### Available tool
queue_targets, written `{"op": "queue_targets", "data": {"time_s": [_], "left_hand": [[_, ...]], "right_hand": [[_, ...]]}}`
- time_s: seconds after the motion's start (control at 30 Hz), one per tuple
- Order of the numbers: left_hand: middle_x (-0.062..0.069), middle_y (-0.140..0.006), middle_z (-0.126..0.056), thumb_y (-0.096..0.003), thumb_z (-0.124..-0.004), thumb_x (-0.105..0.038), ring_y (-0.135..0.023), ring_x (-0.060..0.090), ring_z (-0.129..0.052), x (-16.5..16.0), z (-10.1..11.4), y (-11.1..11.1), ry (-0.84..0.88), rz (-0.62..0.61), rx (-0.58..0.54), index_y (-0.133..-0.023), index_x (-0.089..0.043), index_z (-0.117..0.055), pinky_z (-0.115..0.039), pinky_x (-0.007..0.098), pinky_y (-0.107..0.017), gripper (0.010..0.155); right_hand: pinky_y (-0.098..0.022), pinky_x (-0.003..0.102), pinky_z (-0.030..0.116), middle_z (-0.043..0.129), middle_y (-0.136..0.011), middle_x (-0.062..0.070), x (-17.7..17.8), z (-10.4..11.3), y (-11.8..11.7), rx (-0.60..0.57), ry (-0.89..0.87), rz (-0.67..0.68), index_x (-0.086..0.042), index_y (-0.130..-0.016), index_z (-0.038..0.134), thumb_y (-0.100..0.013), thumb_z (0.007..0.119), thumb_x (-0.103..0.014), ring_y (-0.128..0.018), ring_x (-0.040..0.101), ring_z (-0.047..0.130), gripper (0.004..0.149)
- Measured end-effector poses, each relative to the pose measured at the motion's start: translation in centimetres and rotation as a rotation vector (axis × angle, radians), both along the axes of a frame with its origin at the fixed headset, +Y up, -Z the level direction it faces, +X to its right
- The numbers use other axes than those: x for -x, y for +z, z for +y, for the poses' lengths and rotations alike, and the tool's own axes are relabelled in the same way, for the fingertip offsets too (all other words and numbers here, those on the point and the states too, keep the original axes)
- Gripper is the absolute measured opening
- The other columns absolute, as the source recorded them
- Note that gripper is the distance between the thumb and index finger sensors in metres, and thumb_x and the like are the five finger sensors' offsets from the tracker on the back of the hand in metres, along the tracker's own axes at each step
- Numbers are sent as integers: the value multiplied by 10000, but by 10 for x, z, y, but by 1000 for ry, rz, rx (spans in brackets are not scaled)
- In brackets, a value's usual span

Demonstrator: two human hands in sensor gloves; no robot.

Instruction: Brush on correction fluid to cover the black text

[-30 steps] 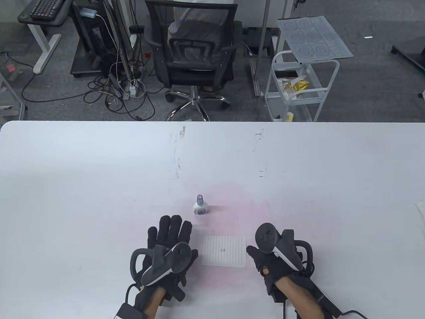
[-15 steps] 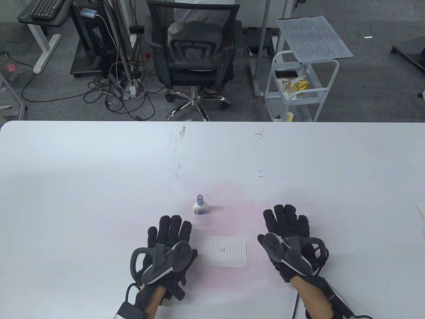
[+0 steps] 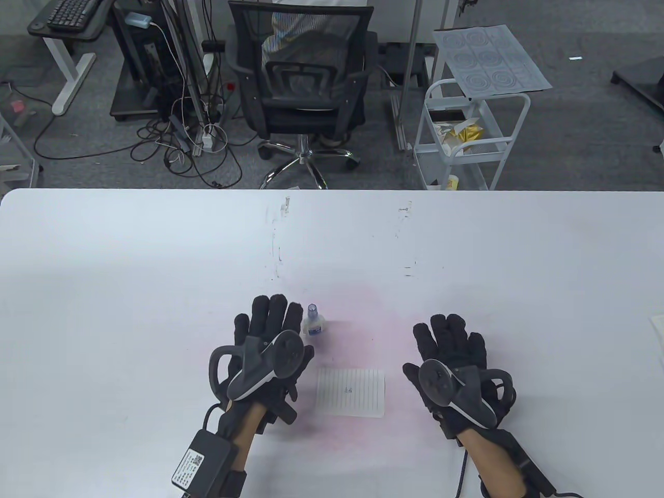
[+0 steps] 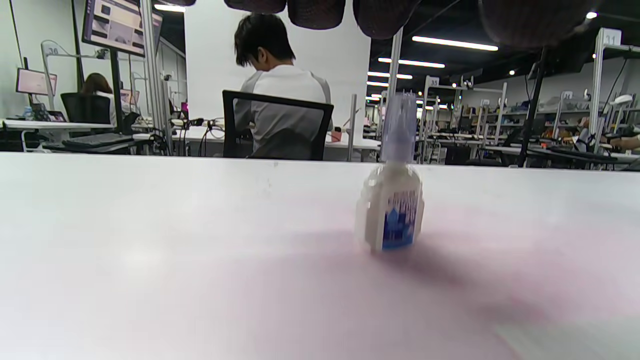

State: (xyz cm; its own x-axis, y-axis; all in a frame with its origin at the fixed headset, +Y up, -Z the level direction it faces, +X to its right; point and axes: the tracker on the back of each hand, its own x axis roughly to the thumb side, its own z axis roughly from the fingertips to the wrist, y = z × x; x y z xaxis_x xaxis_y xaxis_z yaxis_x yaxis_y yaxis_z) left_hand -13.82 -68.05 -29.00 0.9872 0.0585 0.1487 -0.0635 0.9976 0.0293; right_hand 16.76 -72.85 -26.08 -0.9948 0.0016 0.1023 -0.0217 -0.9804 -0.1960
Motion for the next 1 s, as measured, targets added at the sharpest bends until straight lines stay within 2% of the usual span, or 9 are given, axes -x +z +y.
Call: {"op": "queue_targets", "data": {"time_s": [0.1,0.23,0.33,0.57,0.6,0.87,1.0], "left_hand": [[8,-1207,-326,-406,-642,-654,-1153,331,-351,-5,12,-13,31,8,-7,-1089,-362,-404,-403,602,-808,780],[1,-1207,-342,-403,-661,-653,-1158,312,-376,-10,8,-30,38,27,18,-1088,-361,-408,-418,589,-816,787],[-1,-1194,-419,-395,-690,-644,-1140,287,-487,-10,-6,-41,85,28,2,-1077,-351,-447,-511,545,-806,781],[11,-1154,-553,-369,-773,-629,-1068,275,-669,-7,-33,-54,139,53,30,-1060,-312,-517,-615,500,-774,802],[44,-1143,-578,-363,-787,-627,-1051,276,-699,-5,-36,-55,156,54,49,-1055,-303,-532,-628,498,-767,805],[80,-1009,-798,-342,-889,-546,-823,287,-947,-6,-61,-57,294,91,93,-1000,-232,-660,-750,502,-660,765],[80,-961,-848,-340,-924,-503,-780,281,-964,-9,-71,-58,358,115,125,-973,-227,-696,-756,498,-648,727]], "right_hand": [[-701,644,418,339,-1092,-3,-1,-1,-1,1,-9,2,-342,-1022,434,-385,656,-663,-1054,355,335,748],[-699,643,422,341,-1092,-3,-1,-2,-1,0,-21,3,-338,-1023,435,-384,656,-664,-1052,355,339,750],[-699,642,424,344,-1091,-1,-2,-2,-2,-1,-26,5,-337,-1022,437,-385,656,-665,-1052,356,341,749],[-697,642,427,349,-1091,3,-1,-2,-3,7,-38,15,-329,-1023,443,-386,660,-663,-1050,356,346,751],[-697,642,427,348,-1091,3,-1,-3,-3,10,-39,17,-328,-1023,442,-386,660,-664,-1051,356,345,753],[-695,641,431,350,-1089,13,1,-3,-3,29,-51,21,-320,-1023,449,-389,661,-661,-1047,364,349,751],[-694,641,431,352,-1089,13,1,-2,-2,34,-52,18,-317,-1023,450,-390,661,-659,-1047,364,348,750]]}}
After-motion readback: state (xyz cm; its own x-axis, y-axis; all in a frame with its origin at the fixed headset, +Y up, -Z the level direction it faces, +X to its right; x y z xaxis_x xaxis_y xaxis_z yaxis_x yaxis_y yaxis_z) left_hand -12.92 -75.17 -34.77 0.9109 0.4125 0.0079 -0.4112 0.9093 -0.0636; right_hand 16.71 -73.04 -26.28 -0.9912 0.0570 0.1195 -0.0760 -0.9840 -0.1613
